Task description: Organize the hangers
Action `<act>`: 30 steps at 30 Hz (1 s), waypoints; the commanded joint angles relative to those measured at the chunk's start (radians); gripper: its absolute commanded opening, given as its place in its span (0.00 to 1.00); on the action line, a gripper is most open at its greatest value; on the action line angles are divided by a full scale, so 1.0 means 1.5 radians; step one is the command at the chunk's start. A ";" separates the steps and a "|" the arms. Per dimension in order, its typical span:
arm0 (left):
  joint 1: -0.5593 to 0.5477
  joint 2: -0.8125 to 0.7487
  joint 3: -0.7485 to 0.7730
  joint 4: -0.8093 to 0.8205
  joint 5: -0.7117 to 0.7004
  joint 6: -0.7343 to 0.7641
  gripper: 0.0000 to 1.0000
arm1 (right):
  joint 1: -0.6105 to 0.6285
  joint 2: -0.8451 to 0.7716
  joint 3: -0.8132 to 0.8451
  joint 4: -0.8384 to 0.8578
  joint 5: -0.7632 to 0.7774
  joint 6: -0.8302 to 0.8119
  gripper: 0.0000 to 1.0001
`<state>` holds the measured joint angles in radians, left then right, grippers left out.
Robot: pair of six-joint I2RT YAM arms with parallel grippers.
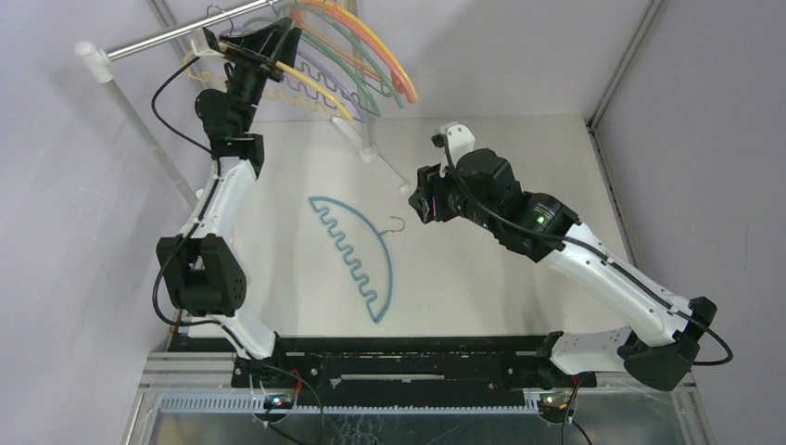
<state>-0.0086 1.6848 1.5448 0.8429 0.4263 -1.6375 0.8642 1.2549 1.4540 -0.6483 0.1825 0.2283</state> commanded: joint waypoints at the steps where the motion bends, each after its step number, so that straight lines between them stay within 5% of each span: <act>1: 0.005 -0.036 -0.015 0.080 -0.045 -0.039 0.52 | -0.002 -0.001 0.000 0.016 -0.010 -0.007 0.60; 30: 0.009 0.054 0.012 0.150 -0.138 -0.204 0.51 | -0.004 0.009 0.000 0.015 -0.019 -0.014 0.60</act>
<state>-0.0078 1.7565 1.5261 1.0077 0.2558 -1.8961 0.8635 1.2675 1.4460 -0.6491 0.1551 0.2253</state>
